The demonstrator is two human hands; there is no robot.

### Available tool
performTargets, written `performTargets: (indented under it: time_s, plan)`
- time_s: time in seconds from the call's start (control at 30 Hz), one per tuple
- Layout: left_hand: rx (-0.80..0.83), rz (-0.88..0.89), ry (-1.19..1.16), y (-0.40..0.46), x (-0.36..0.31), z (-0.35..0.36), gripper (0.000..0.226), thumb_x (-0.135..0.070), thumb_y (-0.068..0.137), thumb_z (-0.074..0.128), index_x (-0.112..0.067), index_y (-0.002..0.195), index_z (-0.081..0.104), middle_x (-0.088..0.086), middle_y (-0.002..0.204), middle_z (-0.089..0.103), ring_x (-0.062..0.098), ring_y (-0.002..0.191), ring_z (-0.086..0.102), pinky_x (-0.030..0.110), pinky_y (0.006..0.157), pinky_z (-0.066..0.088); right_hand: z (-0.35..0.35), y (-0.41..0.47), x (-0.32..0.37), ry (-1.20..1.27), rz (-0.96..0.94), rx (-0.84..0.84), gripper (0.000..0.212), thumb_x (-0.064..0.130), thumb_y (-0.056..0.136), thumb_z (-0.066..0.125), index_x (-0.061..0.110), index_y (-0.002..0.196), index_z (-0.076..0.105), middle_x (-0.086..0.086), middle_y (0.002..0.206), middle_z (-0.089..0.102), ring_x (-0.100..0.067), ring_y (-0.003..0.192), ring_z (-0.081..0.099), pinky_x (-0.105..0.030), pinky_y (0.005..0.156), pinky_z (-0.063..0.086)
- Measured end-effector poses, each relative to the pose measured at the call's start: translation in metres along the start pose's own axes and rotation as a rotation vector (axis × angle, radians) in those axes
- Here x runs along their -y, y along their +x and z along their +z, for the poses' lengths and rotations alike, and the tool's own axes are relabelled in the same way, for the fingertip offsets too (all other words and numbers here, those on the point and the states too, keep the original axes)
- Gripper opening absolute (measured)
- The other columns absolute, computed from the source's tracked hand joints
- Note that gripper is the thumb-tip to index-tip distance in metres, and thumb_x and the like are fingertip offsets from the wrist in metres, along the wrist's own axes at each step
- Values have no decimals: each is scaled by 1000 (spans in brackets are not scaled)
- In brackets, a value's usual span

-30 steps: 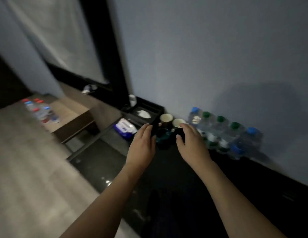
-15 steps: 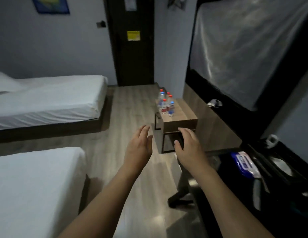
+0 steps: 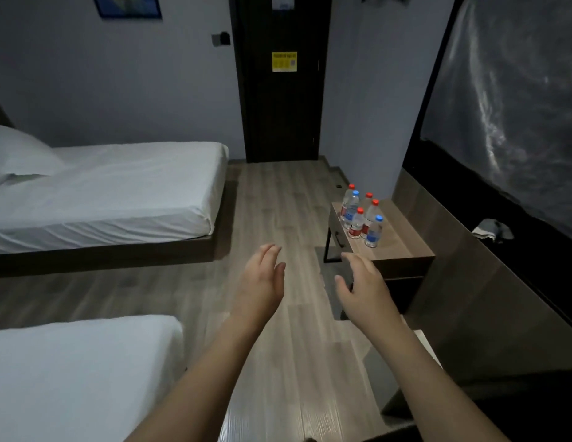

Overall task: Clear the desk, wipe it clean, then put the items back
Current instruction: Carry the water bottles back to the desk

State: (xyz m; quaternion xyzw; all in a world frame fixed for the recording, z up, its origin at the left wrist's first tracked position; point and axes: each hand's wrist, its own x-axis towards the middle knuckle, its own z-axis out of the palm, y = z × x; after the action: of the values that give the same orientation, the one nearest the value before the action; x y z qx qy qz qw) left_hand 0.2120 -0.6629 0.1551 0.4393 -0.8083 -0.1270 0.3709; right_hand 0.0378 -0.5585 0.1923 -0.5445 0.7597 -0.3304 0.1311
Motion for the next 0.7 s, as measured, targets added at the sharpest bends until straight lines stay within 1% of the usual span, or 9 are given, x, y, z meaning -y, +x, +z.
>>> performTargets:
  time_s: [0.1, 0.23, 0.33, 0.4, 0.5, 0.57, 0.7]
  plan:
    - [11, 14, 0, 64, 27, 28, 34, -13, 95, 57, -5, 128, 57, 9, 130, 57, 23, 120, 54, 23, 103, 34, 14, 75, -13, 0, 21, -25, 51, 24, 98, 52, 21, 146, 37, 6, 149, 37, -10, 137, 32, -24, 105, 27]
    - [14, 43, 38, 156, 53, 42, 36, -16, 97, 55, -6, 131, 56, 7, 133, 55, 20, 124, 51, 22, 105, 32, 26, 176, -17, -19, 29, -35, 51, 29, 97, 52, 25, 145, 37, 7, 148, 39, -10, 135, 37, -30, 107, 35]
    - [3, 49, 47, 222, 75, 55, 37, -19, 97, 51, -5, 130, 56, 9, 132, 56, 21, 123, 52, 24, 107, 35, 33, 246, -14, -28, 16, -23, 50, 28, 97, 52, 23, 145, 37, 6, 148, 39, -11, 135, 38, -30, 108, 35]
    - [13, 48, 56, 258, 93, 69, 37, -19, 96, 51, -5, 130, 57, 10, 132, 56, 22, 123, 52, 22, 107, 33, 41, 290, -14, -25, 8, -11, 50, 26, 97, 51, 21, 145, 38, 4, 147, 39, -13, 134, 38, -31, 109, 34]
    - [65, 25, 61, 312, 126, 103, 38, -18, 97, 55, -6, 132, 55, 9, 134, 55, 22, 126, 51, 23, 108, 31, 58, 358, -28, -41, 23, -15, 49, 26, 97, 51, 18, 144, 41, 2, 145, 42, -15, 132, 40, -32, 109, 35]
    - [109, 28, 61, 353, 148, 131, 39, -22, 97, 54, -8, 134, 54, 7, 136, 53, 21, 128, 49, 23, 108, 29, 71, 405, -43, -51, 51, -36, 47, 25, 95, 53, 17, 141, 45, 1, 142, 45, -18, 130, 43, -34, 109, 37]
    - [224, 69, 37, 442, 178, 185, 43, -29, 100, 49, -12, 139, 50, 2, 143, 48, 17, 134, 42, 20, 109, 23, 83, 486, -75, -81, 168, -65, 43, 22, 92, 56, 13, 134, 51, -4, 134, 52, -24, 124, 48, -33, 105, 37]
